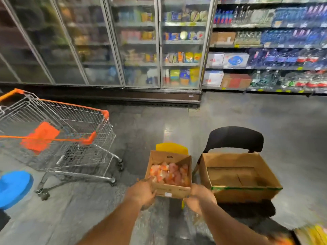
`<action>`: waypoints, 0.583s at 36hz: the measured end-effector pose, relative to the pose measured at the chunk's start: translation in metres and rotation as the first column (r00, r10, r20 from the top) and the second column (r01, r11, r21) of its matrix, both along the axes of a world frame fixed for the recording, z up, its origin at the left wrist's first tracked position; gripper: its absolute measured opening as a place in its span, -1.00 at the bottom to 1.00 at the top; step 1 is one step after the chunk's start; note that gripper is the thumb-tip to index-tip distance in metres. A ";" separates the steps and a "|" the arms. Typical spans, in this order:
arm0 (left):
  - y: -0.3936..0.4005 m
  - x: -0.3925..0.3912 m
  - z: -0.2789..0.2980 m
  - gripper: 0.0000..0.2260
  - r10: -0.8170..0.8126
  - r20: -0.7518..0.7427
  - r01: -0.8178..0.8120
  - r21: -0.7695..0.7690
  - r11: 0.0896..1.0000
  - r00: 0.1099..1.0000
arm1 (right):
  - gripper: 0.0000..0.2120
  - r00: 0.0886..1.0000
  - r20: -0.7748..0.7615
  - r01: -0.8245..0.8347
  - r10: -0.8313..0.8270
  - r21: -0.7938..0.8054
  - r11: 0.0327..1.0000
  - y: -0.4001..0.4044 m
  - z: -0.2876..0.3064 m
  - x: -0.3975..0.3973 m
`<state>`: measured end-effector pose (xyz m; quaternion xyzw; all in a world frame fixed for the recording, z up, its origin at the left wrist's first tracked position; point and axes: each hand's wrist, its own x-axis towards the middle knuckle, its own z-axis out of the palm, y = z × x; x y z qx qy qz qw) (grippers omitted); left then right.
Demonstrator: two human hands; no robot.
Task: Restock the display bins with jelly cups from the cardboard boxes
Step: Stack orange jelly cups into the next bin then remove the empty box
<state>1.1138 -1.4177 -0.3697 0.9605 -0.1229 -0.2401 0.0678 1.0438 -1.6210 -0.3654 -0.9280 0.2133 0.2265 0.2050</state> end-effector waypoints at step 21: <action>-0.076 0.265 -0.254 -0.53 -0.085 -0.197 0.091 0.025 0.996 0.977 | -0.45 0.979 -0.198 0.056 -0.042 0.066 0.996 -0.055 -0.242 0.268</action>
